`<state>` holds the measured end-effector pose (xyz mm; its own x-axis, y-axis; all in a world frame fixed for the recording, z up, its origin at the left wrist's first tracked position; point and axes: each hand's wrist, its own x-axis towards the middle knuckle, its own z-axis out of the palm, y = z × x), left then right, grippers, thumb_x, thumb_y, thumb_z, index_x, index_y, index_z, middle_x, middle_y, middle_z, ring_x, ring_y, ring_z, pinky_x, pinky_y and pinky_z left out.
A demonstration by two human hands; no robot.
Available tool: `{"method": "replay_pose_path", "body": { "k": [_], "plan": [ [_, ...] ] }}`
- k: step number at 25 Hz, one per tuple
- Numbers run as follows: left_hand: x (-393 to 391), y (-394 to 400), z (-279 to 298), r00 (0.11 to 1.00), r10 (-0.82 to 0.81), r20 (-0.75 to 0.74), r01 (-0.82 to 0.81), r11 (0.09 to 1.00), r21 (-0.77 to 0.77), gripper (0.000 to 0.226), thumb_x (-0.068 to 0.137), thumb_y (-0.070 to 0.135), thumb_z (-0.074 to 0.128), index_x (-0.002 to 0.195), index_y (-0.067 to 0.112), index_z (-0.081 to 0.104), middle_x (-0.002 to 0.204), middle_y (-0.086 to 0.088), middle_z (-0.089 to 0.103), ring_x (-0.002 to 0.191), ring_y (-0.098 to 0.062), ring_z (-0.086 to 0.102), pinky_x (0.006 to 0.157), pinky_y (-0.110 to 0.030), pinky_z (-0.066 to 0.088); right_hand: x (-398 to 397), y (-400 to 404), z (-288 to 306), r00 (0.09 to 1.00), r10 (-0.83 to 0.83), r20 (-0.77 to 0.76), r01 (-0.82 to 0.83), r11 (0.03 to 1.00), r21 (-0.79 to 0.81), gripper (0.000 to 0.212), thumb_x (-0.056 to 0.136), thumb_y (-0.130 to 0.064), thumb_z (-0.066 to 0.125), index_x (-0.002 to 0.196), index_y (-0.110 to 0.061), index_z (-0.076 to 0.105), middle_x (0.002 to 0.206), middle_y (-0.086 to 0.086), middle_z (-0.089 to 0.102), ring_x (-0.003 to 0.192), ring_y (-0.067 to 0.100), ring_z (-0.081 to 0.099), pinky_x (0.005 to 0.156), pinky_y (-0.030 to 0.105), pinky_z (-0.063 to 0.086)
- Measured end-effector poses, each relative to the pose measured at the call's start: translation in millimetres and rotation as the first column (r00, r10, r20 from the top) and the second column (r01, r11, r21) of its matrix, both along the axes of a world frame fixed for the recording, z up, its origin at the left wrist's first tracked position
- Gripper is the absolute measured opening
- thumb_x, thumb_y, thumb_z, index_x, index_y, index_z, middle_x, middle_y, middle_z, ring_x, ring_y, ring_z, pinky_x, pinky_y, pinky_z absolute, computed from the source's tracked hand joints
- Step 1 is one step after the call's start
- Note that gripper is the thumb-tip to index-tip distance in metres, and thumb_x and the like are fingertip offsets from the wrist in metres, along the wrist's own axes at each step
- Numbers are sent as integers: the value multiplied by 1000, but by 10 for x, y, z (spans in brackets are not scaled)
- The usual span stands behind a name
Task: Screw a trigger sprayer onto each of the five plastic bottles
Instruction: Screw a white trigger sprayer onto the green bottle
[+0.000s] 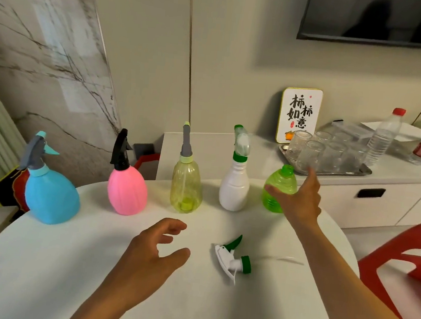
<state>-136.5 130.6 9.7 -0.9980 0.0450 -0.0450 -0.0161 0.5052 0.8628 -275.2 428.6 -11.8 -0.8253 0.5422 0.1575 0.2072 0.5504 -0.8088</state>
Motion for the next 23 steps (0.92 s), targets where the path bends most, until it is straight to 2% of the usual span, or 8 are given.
{"method": "replay_pose_path", "body": {
  "k": [3, 9, 12, 16, 19, 21, 22, 23],
  "plan": [
    [-1, 19, -41, 1000, -16, 5, 16, 1000, -27, 34, 80, 35, 69, 108, 48, 56, 115, 28, 57, 110, 7, 51, 86, -22, 44, -104, -11, -122, 995, 45, 84, -50, 997, 58, 118, 63, -46, 86, 153, -26, 13, 158, 7, 28, 139, 38, 32, 106, 56, 28],
    [-20, 35, -89, 999, -43, -7, 43, 997, -62, 38, 79, 40, 67, 110, 53, 51, 117, 30, 55, 112, 7, 49, 96, -29, 45, -192, -26, -232, 994, 106, 34, -107, 994, 38, 90, 68, -33, 84, 142, -21, 33, 139, 12, 46, 123, 40, 48, 99, 51, 40],
    [-8, 40, -86, 998, -56, -19, 55, 996, -76, 38, 79, 41, 67, 111, 54, 50, 118, 32, 54, 113, 8, 48, 97, -30, 44, -207, 31, -189, 988, 146, 57, -143, 988, -59, 89, 67, -30, 85, 139, -22, 33, 133, 13, 51, 118, 38, 52, 94, 46, 44],
    [84, 74, -10, 995, -87, -38, 84, 993, -84, 38, 78, 42, 67, 110, 54, 51, 117, 31, 54, 113, 8, 49, 98, -31, 45, 17, 32, -29, 981, 117, 156, -118, 993, -1, 89, 65, -34, 86, 137, -23, 35, 130, 12, 58, 116, 37, 55, 91, 42, 44],
    [88, 105, 89, 993, -99, -66, 94, 993, -67, 40, 78, 36, 71, 112, 47, 52, 116, 25, 56, 112, 3, 52, 95, -30, 46, 364, -52, 506, 998, 54, -14, -54, 999, 6, 86, 62, -36, 87, 133, -26, 39, 129, 6, 60, 115, 32, 57, 94, 42, 46],
    [106, 135, 151, 991, -88, -103, 86, 996, -20, 60, 75, 37, 76, 124, 44, 44, 120, 20, 54, 113, -1, 52, 93, -28, 45, 701, -187, 811, 958, 196, -209, -201, 980, -5, 85, 61, -30, 88, 131, -29, 39, 126, -5, 59, 111, 18, 58, 91, 37, 48],
    [123, 147, 180, 986, -89, -138, 92, 996, 15, 74, 70, 39, 80, 131, 44, 37, 123, 18, 52, 114, -1, 50, 93, -27, 45, 892, -317, 915, 902, 351, -253, -370, 929, -29, 84, 62, -23, 89, 131, -28, 40, 121, -9, 59, 107, 8, 58, 89, 30, 50],
    [156, 158, 204, 979, -100, -176, 109, 993, 42, 88, 65, 42, 83, 135, 44, 31, 128, 17, 50, 116, -2, 49, 93, -27, 45, 1081, -480, 940, 812, 528, -250, -561, 824, -81, 82, 64, -16, 89, 130, -27, 42, 116, -12, 60, 105, 2, 59, 87, 26, 51]
  ]
}}
